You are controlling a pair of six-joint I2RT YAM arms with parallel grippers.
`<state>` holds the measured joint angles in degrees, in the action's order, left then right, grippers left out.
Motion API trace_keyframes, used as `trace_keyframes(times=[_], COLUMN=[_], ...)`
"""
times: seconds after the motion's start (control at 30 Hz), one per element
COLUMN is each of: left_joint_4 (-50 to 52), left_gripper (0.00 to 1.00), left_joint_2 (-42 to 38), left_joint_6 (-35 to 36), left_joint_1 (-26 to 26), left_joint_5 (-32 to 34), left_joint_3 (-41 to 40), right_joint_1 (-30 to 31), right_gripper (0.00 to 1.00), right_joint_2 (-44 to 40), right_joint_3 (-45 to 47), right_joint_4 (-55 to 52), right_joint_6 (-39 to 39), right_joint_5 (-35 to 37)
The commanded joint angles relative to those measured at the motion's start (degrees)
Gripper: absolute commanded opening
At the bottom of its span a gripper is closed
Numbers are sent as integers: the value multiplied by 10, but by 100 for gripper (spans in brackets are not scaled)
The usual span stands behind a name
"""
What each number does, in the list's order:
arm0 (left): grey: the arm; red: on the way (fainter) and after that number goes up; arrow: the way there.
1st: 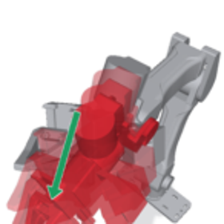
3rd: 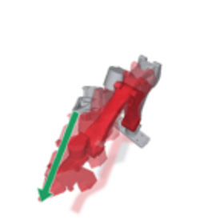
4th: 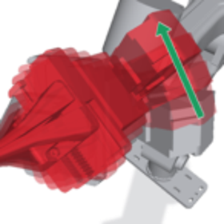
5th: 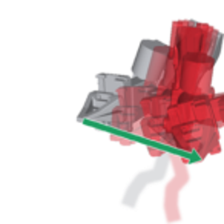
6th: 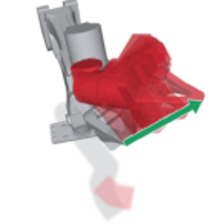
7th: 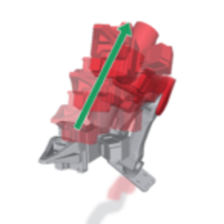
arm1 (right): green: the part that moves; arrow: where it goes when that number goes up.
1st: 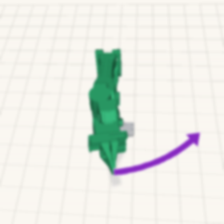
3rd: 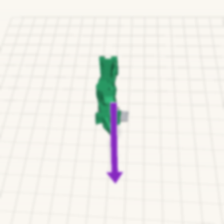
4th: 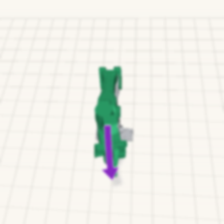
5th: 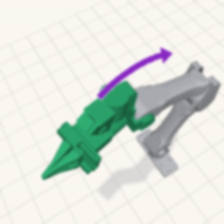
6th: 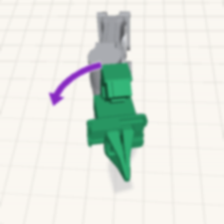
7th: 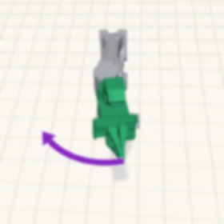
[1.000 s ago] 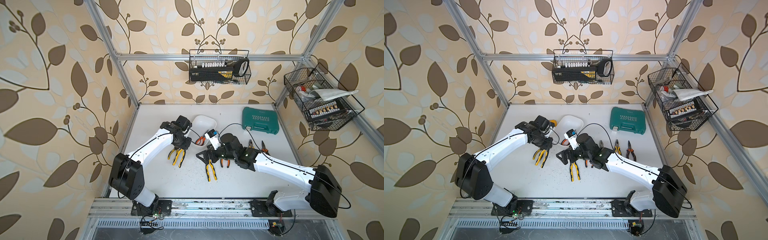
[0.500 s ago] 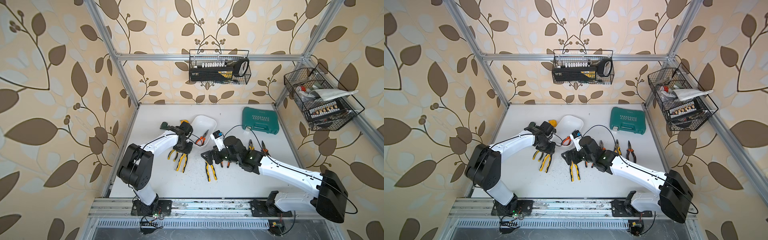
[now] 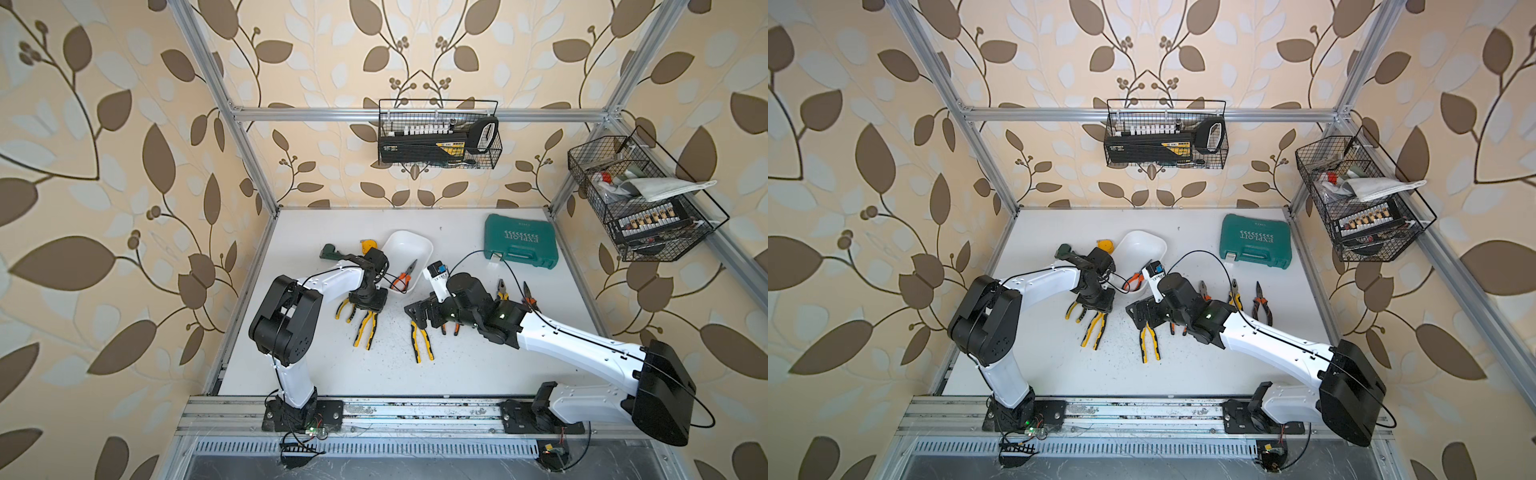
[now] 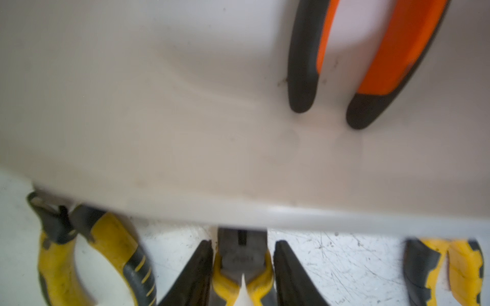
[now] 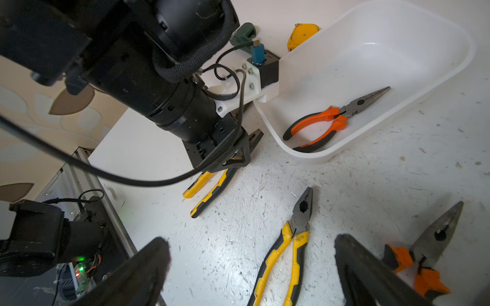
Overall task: Take the pliers out of the storage box
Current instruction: Place the pliers at the center of the board.
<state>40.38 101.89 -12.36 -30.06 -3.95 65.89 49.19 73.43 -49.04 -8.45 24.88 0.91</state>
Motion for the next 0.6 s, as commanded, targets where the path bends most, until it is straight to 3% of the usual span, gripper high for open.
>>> trace_keyframes(times=[0.0, 0.2, 0.4, 0.57], left_joint_4=[8, 26, 42, 4], left_gripper=[49, 57, 78, 99], left_joint_2=[-16, -59, -158, -270], left_joint_6=[-1, 12, 66, 163], left_joint_1=[-2, -2, -1, 0], left_joint_5=[-14, -16, -36, -45], left_joint_3=[20, 21, 14, -29], right_joint_1=[4, 2, -18, -84], right_gripper=[99, 99, 100, 100], right_joint_2=[-14, -6, 26, 118], right_joint_3=[-6, -28, -76, -191], right_joint_4=[-22, -44, -93, -231], right_joint_6=[5, 19, 91, 173], right_joint_5=[36, 94, 162, 107])
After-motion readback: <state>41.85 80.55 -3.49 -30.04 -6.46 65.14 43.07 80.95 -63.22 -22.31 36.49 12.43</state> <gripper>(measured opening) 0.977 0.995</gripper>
